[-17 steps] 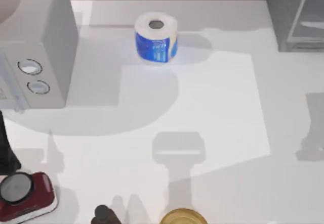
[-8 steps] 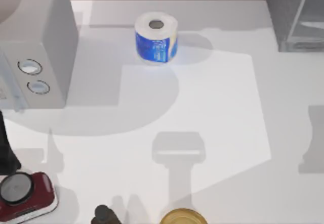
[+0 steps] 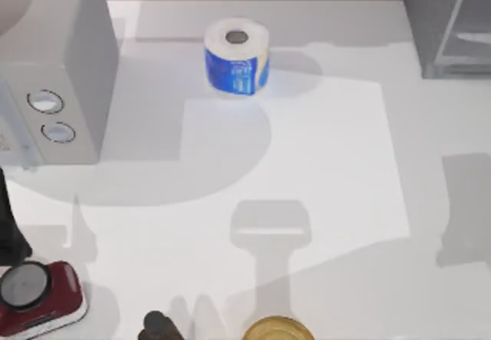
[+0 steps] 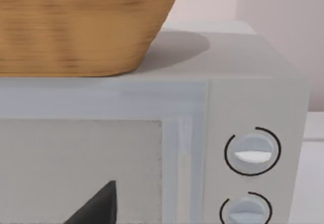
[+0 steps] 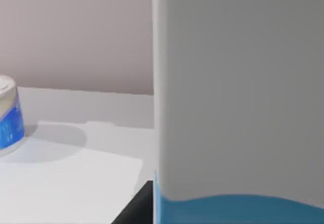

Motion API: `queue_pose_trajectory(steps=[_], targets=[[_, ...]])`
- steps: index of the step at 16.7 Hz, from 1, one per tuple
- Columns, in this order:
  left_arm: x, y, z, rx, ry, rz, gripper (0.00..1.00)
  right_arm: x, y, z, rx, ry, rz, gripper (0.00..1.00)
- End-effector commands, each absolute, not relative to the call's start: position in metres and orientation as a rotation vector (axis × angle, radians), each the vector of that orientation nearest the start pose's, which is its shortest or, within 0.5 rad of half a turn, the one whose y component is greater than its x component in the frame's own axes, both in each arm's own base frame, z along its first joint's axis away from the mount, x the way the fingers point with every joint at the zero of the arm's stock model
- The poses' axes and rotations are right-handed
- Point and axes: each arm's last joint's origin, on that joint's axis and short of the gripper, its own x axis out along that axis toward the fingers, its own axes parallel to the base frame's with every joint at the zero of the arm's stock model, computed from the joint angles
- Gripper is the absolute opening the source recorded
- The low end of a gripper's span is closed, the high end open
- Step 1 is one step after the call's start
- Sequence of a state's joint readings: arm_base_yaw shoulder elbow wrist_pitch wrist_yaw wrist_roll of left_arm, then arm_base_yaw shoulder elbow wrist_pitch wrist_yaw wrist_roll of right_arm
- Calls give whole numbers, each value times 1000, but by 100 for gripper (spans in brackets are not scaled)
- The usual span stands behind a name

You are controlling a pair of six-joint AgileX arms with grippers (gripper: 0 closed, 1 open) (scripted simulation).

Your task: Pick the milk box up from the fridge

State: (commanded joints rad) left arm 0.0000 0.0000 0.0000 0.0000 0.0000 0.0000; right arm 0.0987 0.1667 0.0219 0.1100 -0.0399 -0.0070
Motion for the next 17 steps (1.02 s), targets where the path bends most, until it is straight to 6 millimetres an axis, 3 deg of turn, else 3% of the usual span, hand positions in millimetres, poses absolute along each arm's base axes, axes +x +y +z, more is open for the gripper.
queue_pose_trajectory(steps=[9, 14, 17], targets=[[106, -1, 160, 0, 0, 0, 100, 158, 66, 155, -65, 259, 528, 0], [106, -1, 160, 0, 0, 0, 100, 169, 101, 157, -87, 230, 726, 0], [106, -1, 160, 0, 0, 0, 100, 170, 107, 158, -90, 221, 763, 0]])
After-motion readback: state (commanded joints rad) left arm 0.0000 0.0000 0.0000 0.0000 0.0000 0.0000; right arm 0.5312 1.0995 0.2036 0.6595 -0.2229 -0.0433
